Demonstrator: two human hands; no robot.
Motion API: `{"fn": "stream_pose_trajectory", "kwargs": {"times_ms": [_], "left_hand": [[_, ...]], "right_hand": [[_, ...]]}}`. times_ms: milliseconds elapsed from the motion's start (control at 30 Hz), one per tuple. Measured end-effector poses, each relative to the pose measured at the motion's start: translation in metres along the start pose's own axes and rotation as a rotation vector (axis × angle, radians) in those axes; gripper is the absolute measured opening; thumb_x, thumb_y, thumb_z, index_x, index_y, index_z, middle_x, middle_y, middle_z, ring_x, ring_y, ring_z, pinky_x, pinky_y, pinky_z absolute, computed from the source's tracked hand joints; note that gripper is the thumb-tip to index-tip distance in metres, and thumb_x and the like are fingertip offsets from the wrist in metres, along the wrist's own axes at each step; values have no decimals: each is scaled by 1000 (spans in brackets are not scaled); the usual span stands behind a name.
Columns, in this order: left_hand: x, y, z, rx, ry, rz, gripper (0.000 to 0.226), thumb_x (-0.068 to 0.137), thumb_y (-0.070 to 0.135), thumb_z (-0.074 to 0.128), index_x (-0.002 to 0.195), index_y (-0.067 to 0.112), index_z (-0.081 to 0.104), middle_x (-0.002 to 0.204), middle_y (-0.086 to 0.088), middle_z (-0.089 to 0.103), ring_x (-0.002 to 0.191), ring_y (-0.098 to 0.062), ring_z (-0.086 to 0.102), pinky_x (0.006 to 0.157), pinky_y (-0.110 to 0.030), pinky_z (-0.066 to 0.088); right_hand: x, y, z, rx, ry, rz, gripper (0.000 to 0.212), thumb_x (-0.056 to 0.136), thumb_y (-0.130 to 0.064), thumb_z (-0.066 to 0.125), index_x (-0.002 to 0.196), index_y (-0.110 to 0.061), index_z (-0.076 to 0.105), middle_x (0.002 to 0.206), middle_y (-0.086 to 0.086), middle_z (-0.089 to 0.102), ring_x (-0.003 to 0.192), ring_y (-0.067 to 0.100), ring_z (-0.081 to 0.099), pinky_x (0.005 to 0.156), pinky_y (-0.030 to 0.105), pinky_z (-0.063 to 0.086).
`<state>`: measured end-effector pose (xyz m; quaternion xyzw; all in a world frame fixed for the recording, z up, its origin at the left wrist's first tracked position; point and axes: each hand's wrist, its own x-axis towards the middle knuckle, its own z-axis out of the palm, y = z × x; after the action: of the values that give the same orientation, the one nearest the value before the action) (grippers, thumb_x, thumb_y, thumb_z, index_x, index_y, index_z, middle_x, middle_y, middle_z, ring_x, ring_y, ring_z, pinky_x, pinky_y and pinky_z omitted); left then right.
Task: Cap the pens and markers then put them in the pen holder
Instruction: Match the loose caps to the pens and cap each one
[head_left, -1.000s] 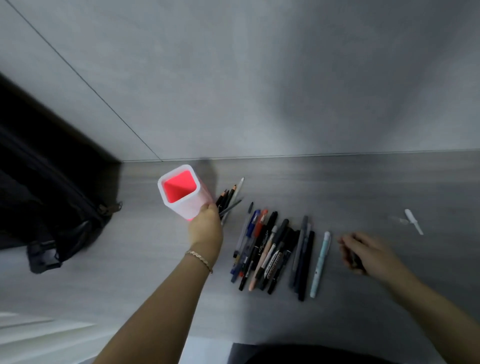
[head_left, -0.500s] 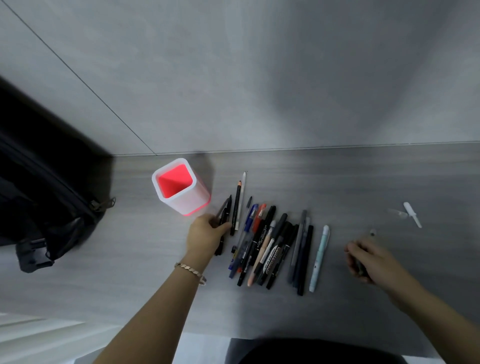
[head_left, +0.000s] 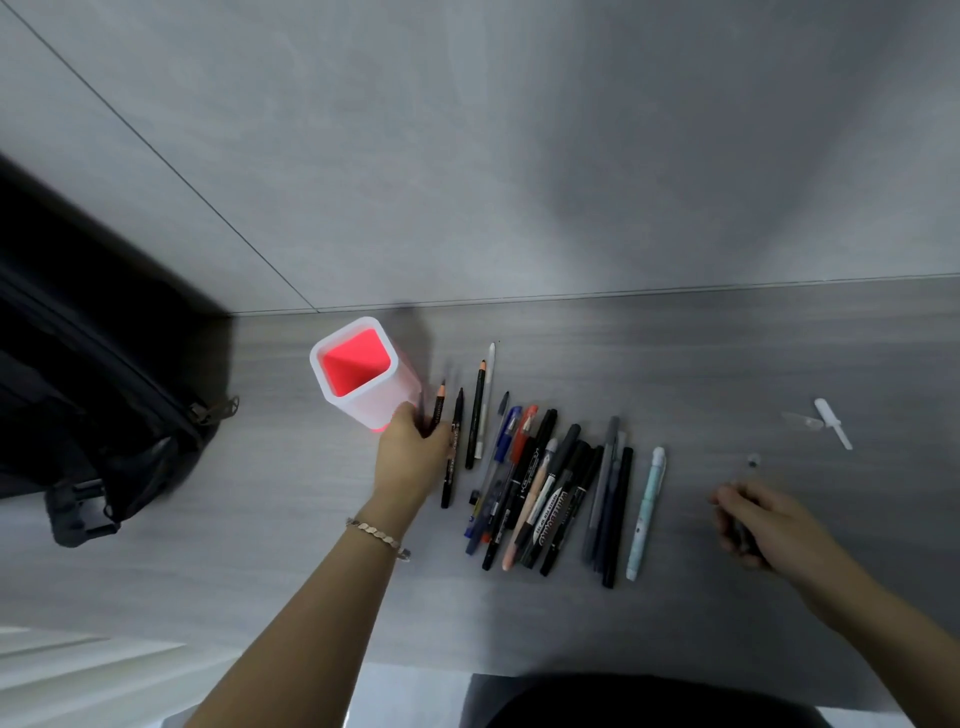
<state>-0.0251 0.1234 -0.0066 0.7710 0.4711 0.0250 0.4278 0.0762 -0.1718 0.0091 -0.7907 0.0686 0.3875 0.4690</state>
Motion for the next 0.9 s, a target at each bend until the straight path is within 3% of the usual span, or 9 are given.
{"fn": "stream_pose_trajectory", "kwargs": {"times_ms": [100,200,333,400,500,600,700,800,900], "left_hand": [[0,4,2,77,-50,22,9,91,10,44,97,4,40,84,-19,64,72,-34,63,65,-44,55],[0,6,6,186,-31,108,23,91,13,46,107,-2,42,89,-23,61,82,-39,59,66,-38,44],[-4,12,11,22,-91,24,37,95,24,40,126,5,45,114,-14,59,107,-29,53,92,-34,38],[-1,9,13,-15,-106,6,39,97,23,34,132,7,42,121,-14,57,113,-29,51,97,-34,35],[4,0,14,86,-52,63,41,96,15,31,135,9,38,93,-14,56,88,-29,52,84,-36,37],[1,-3,14,264,60,118,37,94,11,33,129,3,41,100,-30,51,96,-41,47,85,-41,36],[-17,11,10,202,107,217,36,93,6,34,128,4,46,94,-25,53,87,-34,48,74,-34,35],[-55,40,11,-153,-100,145,29,93,5,41,117,13,55,74,-6,59,58,-13,50,55,-22,40],[-99,62,17,-433,-375,35,20,90,3,48,91,19,58,62,-1,61,35,-2,39,35,-12,31]], "right_hand": [[-2,-1,3,-15,0,-5,26,95,-13,41,71,-9,51,60,9,48,52,19,42,50,24,28],[-5,-4,5,-30,22,-35,23,94,-14,43,74,-7,53,56,8,48,52,18,42,51,25,28],[-7,-6,6,1,43,-47,25,94,-15,44,72,-11,55,56,9,47,52,17,41,50,24,29],[-9,-7,6,25,44,-38,25,94,-15,43,72,-11,55,56,8,47,52,18,41,50,24,28],[-11,-4,7,41,34,-21,24,94,-15,44,73,-12,55,59,7,48,52,17,43,51,23,29],[-11,0,6,31,55,-29,21,93,-18,45,79,-12,59,57,6,47,55,17,43,52,24,30],[-15,-4,7,107,60,-19,20,92,-20,48,82,-15,64,59,3,43,55,13,39,49,22,30],[-24,-21,11,361,-8,-19,16,89,-17,52,82,-14,67,58,1,40,53,10,34,41,16,25],[-34,-44,18,576,-70,-73,13,85,-12,53,83,-17,66,60,1,43,52,8,38,38,13,26]]}}
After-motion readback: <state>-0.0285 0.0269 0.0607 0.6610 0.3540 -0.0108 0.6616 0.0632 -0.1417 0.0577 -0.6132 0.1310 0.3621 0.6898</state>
